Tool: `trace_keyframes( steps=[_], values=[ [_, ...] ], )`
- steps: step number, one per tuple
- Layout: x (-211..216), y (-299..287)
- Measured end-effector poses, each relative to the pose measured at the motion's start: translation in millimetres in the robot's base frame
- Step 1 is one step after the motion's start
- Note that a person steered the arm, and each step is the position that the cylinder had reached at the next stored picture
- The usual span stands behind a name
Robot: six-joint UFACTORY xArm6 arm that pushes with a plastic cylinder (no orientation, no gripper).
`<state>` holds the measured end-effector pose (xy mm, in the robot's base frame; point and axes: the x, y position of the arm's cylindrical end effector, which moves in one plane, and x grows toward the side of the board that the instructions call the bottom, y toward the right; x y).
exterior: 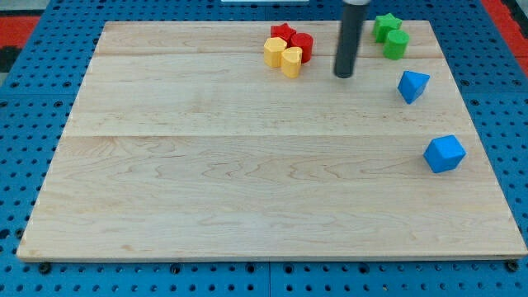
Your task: Slightly move the blue cube below the blue triangle
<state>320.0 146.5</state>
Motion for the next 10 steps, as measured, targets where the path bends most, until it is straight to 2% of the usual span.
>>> trace_keyframes(
  steps=[1,2,3,5,6,8,9,10],
  values=[
    [0.0,24.9],
    [0.0,24.9],
    [17.0,18.6],
    [95.9,15.8],
    [98.2,18.5],
    [128.2,82.5],
    [128.2,83.8],
    [128.1,109.6]
  ],
)
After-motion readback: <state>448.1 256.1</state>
